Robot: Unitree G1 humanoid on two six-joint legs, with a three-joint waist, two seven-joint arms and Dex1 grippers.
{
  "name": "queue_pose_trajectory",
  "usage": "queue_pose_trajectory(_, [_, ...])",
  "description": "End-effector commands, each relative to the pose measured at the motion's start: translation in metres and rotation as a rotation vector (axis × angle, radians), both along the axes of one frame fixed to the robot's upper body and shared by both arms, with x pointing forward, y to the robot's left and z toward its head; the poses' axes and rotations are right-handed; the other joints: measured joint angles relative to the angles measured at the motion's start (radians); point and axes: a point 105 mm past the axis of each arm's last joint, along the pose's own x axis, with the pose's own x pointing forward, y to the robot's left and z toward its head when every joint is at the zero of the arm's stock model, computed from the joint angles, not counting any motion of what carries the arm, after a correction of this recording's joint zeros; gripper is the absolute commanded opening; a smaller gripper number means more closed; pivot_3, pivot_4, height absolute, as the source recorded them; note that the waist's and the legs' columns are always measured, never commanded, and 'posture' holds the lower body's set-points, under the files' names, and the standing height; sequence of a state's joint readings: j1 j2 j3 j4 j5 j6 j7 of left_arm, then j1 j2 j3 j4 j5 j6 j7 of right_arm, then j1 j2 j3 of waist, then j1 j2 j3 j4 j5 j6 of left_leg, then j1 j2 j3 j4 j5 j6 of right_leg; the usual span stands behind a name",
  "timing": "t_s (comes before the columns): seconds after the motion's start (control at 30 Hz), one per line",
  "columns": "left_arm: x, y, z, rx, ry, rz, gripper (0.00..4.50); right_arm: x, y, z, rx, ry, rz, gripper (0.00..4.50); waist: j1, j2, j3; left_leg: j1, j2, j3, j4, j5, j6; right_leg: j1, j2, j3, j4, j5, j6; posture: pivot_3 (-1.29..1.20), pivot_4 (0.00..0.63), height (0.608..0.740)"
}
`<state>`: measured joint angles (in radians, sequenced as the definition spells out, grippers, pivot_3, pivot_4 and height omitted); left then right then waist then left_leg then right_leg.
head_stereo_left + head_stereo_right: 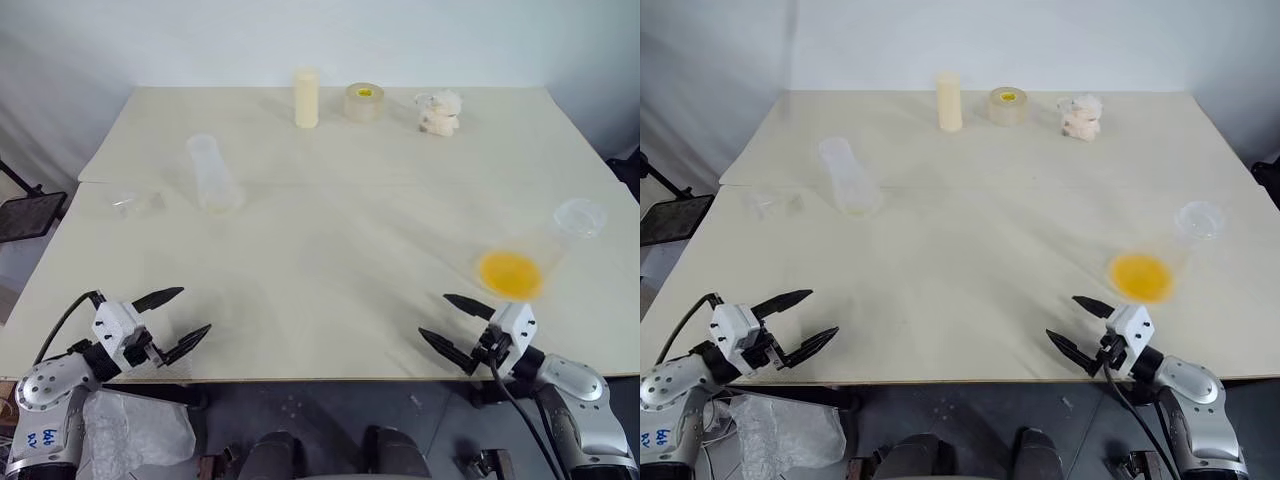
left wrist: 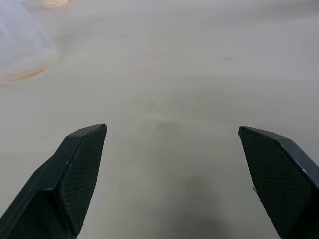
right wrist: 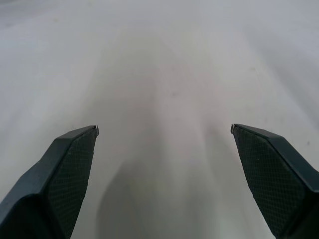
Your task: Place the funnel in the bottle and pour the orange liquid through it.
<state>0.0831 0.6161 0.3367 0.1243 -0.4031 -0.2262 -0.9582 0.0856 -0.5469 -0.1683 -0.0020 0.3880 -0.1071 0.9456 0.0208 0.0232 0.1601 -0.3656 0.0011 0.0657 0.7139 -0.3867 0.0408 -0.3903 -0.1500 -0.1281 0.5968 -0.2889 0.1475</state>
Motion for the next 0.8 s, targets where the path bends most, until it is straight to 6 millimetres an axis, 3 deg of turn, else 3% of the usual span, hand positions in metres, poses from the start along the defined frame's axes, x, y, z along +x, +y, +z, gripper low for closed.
queue_pose_trajectory(0.03, [0.002, -0.007, 0.011, -0.025, -0.037, -0.010, 4.50, -0.001, -0.002, 0.011, -0.001, -0.032, -0.008, 4.47, 0.000, 0.000, 0.000, 0.000, 0.000, 0.000, 0.000, 0.000, 0.000, 0.000, 0.000, 0.000, 0.000, 0.000, 0.000, 0.00, 0.150, 0.740])
queue_pose_trajectory(0.17, [0.008, -0.011, 0.013, -0.088, 0.002, 0.033, 4.50, -0.001, 0.001, 0.013, 0.004, -0.031, -0.009, 4.47, 0.000, 0.000, 0.000, 0.000, 0.000, 0.000, 0.000, 0.000, 0.000, 0.000, 0.000, 0.000, 0.000, 0.000, 0.000, 0.00, 0.150, 0.740])
queue_pose_trajectory(0.27, [0.018, -0.017, 0.033, -0.223, -0.025, 0.083, 4.50, -0.001, 0.003, 0.014, 0.007, -0.029, -0.007, 4.47, 0.003, 0.000, 0.000, 0.000, 0.000, -0.001, 0.000, 0.000, 0.000, 0.000, 0.000, 0.000, 0.000, 0.000, 0.000, 0.00, 0.150, 0.740])
queue_pose_trajectory(0.37, [0.018, -0.016, 0.036, -0.222, -0.034, 0.120, 4.50, -0.001, 0.005, 0.014, 0.009, -0.028, 0.001, 4.47, 0.000, -0.001, 0.000, 0.000, 0.000, -0.001, 0.001, 0.000, 0.000, 0.000, 0.000, 0.001, 0.001, 0.000, 0.000, 0.00, 0.150, 0.740])
queue_pose_trajectory(0.63, [-0.013, 0.006, 0.034, -0.179, -0.032, 0.197, 4.50, 0.001, 0.011, 0.020, 0.024, -0.049, 0.025, 4.47, -0.018, -0.001, 0.000, 0.000, 0.001, 0.000, -0.001, 0.000, -0.001, 0.000, 0.001, 0.000, 0.000, 0.000, 0.000, 0.00, 0.150, 0.740])
queue_pose_trajectory(0.8, [-0.011, 0.022, 0.040, -0.176, -0.057, 0.296, 4.50, 0.008, 0.018, 0.029, 0.037, -0.076, 0.055, 4.47, -0.005, -0.002, 0.001, 0.000, 0.000, -0.001, 0.001, 0.000, -0.001, 0.001, 0.000, 0.001, -0.001, 0.000, 0.000, 0.00, 0.150, 0.740])
